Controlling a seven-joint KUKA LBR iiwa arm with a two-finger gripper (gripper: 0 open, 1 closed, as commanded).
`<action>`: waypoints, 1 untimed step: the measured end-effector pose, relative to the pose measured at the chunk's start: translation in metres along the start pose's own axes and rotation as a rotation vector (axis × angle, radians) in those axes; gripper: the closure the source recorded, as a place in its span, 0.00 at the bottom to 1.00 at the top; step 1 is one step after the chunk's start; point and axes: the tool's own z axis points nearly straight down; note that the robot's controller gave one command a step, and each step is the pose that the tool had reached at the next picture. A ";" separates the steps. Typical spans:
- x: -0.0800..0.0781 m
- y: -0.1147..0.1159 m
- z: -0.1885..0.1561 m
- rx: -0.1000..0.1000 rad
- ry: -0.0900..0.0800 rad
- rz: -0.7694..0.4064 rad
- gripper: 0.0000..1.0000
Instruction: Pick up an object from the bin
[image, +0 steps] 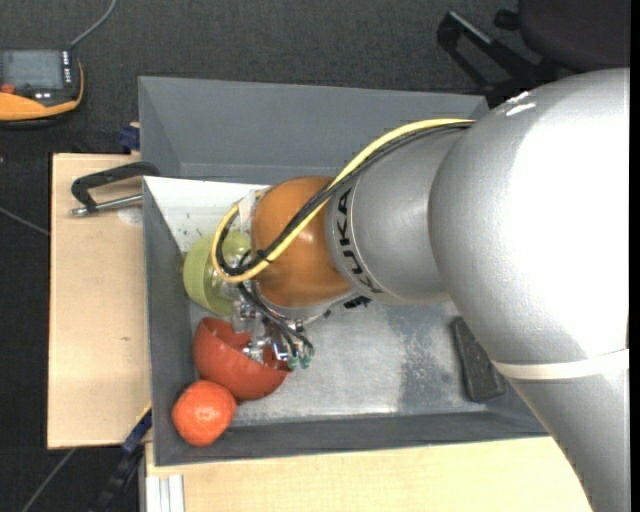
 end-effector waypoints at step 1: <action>0.012 0.030 -0.001 0.000 -0.006 -0.139 0.00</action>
Offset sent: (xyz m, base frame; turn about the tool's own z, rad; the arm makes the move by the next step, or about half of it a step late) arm -0.0176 0.0281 -0.0010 -0.1379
